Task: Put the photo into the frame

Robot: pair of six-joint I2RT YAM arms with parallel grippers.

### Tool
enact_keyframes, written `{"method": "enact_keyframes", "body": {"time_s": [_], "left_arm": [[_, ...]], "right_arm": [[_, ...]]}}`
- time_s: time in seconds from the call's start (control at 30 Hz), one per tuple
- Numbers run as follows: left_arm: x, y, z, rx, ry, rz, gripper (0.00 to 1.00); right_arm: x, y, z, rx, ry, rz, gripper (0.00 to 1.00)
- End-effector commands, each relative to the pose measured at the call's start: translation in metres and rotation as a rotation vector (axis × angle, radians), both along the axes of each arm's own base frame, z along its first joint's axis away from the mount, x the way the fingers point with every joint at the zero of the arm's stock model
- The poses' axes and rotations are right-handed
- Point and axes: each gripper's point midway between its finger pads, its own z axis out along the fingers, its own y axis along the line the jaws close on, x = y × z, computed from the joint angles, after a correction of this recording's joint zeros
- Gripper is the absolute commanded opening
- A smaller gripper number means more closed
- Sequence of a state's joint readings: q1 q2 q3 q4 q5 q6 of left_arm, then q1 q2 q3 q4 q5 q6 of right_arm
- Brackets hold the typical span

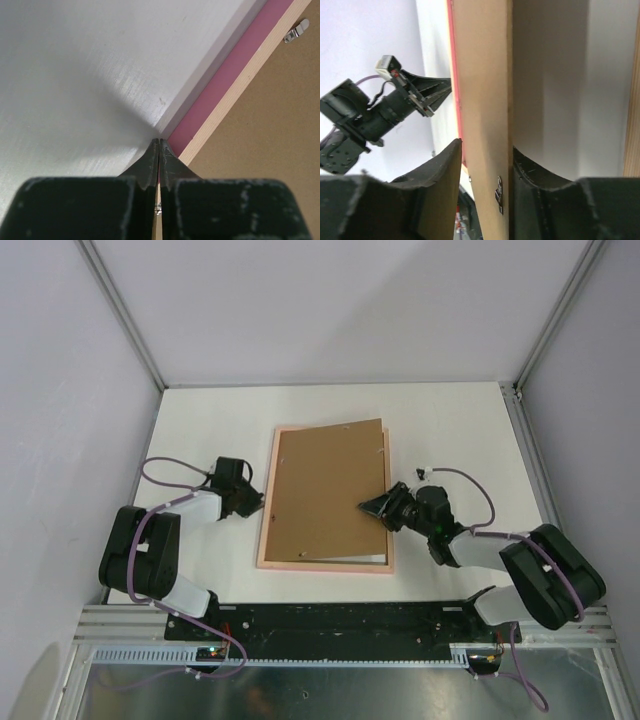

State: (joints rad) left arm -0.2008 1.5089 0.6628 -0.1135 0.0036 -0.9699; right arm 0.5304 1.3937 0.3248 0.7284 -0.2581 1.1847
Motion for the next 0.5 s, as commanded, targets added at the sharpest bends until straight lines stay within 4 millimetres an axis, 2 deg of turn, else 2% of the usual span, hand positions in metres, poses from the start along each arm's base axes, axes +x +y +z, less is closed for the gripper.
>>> {"method": "enact_keyframes", "body": {"time_s": [0.0, 0.07, 0.23, 0.47], "left_arm": [[-0.002, -0.01, 0.009, -0.029, -0.023, -0.02, 0.0], [-0.002, -0.01, 0.009, -0.028, -0.024, -0.021, 0.0], [-0.001, -0.01, 0.011, -0.025, -0.032, -0.024, 0.0], [0.0, -0.009, 0.013, -0.019, -0.04, -0.026, 0.0]], "right_arm": [[0.007, -0.005, 0.002, -0.132, -0.012, 0.009, 0.47], [0.009, -0.007, 0.003, -0.17, -0.007, 0.012, 0.54], [0.012, -0.017, 0.0, -0.257, 0.01, 0.001, 0.64], [0.015, -0.039, -0.004, -0.417, 0.03, -0.015, 0.71]]}}
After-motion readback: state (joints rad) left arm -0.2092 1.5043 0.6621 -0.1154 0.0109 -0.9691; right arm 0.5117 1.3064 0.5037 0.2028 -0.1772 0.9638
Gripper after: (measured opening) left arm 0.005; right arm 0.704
